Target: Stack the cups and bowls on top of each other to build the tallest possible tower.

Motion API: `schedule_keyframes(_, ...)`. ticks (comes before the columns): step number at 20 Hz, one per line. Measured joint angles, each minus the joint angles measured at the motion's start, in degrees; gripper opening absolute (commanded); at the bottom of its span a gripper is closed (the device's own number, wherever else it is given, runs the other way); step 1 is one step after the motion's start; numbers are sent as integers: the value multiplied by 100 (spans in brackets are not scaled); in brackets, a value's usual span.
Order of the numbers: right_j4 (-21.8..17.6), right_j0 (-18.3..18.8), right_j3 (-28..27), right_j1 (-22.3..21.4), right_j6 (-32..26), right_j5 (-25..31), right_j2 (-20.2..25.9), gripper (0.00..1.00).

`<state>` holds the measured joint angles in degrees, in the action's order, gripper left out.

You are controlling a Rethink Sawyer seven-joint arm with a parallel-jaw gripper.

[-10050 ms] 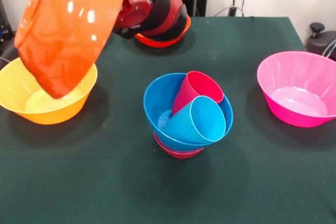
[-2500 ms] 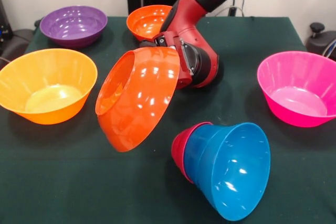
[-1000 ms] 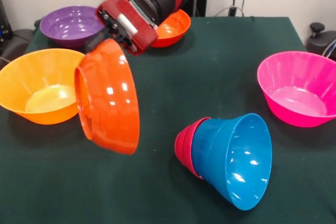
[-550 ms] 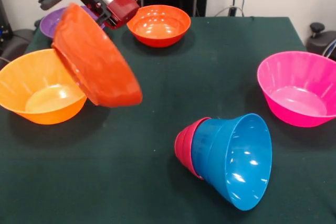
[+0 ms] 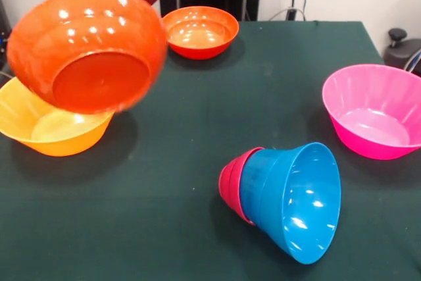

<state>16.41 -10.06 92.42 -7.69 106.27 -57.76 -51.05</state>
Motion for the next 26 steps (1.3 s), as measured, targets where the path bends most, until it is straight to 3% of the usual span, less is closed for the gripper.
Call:
schedule_keyframes(4,-367,81,-27,-281,2,321,101,100)
schedule_keyframes(9,-1042,344,-77,-682,136,820,530,100)
schedule_keyframes(13,-1317,493,-75,-886,300,1124,837,100)
schedule_keyframes(17,-1802,828,-74,-1210,606,1534,1474,100)
schedule_keyframes(22,-2516,1586,-27,-1631,1189,2381,2668,100)
schedule_keyframes(26,-2452,1718,64,-1765,1455,2992,3007,100)
